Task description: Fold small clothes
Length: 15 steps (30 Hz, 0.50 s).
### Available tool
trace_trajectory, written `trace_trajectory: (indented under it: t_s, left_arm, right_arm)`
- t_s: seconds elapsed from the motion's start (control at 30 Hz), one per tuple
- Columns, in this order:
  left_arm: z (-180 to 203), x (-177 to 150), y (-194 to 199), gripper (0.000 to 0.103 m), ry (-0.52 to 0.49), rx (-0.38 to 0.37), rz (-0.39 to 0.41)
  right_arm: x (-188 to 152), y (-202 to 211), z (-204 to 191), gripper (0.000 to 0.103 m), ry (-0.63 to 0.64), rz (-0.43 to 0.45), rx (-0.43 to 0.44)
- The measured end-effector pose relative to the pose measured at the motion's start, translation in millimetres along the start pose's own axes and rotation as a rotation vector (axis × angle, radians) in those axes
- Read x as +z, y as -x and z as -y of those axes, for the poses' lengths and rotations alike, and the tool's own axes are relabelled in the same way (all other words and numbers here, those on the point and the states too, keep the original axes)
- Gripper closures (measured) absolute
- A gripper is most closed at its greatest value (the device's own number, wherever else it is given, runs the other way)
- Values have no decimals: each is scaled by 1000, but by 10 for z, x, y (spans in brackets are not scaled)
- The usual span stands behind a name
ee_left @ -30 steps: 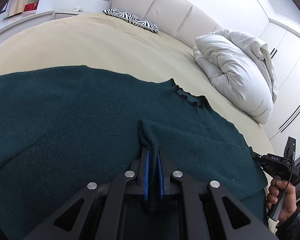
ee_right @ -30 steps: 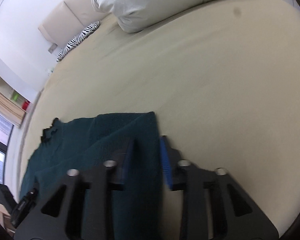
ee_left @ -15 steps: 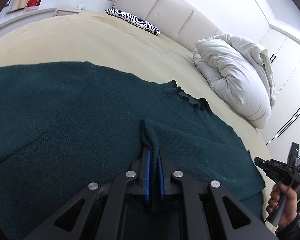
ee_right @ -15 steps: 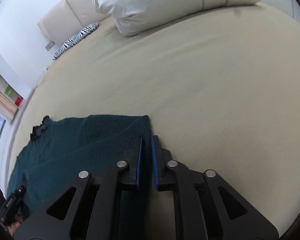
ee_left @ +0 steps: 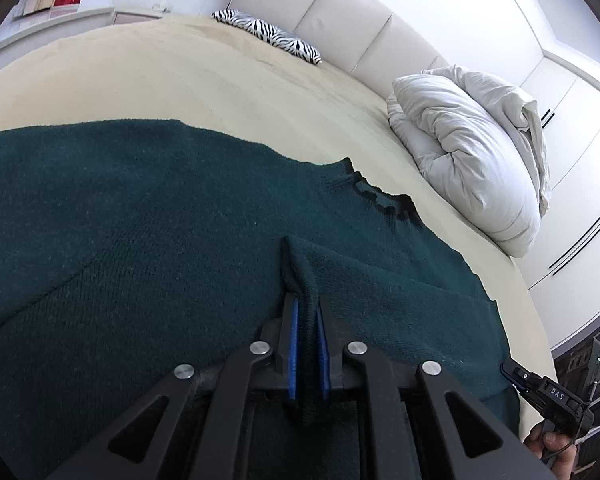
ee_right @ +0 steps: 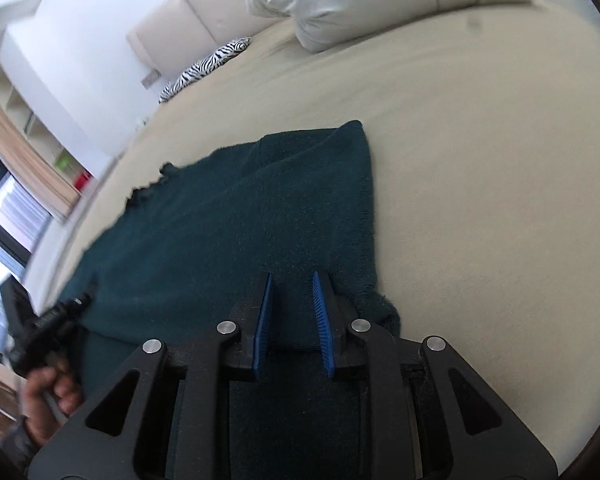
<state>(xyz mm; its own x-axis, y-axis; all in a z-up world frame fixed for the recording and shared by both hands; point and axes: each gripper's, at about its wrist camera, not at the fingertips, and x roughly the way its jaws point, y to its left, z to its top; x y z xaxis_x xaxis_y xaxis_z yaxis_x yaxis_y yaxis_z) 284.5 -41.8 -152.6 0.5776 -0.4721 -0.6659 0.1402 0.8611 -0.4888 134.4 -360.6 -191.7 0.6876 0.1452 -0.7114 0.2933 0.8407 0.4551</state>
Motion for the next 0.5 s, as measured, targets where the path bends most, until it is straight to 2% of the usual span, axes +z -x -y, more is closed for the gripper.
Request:
trace_trajectory:
  t_s: [0.03, 0.1, 0.13, 0.17, 0.2, 0.23, 0.3, 0.33, 0.4, 0.5]
  left_arm:
    - [36, 13, 55, 86, -8, 9, -24]
    - [95, -24, 195, 67, -35, 30, -30]
    - [113, -64, 287, 54, -42, 39, -28]
    - [118, -105, 404, 47, -36, 51, -25]
    - [107, -131, 510, 44, -29, 55, -22]
    - [72, -161, 673, 41, -20, 52, -8]
    - [-70, -210, 989, 37, 7, 48, 32]
    - [-212, -244, 1174, 34, 47, 50, 50]
    - [-538, -303, 1507, 34, 135, 51, 81]
    - [-1177, -382, 2017, 33, 306, 83, 148]
  right_arm:
    - [13, 40, -59, 84, 20, -5, -30]
    - [7, 170, -183, 77, 57, 30, -73]
    - [-26, 206, -197, 69, 70, 60, -82]
    - [-51, 180, -181, 47, 75, 60, -76]
    - [-80, 84, -160, 44, 86, 30, -64]
    - [-82, 16, -193, 44, 117, 0, -92]
    - [-40, 124, -309, 45, 120, -9, -152]
    - [-14, 209, -371, 44, 81, -9, -163]
    - [-32, 452, -499, 44, 25, 49, -91]
    - [-167, 779, -788, 44, 41, 115, -19]
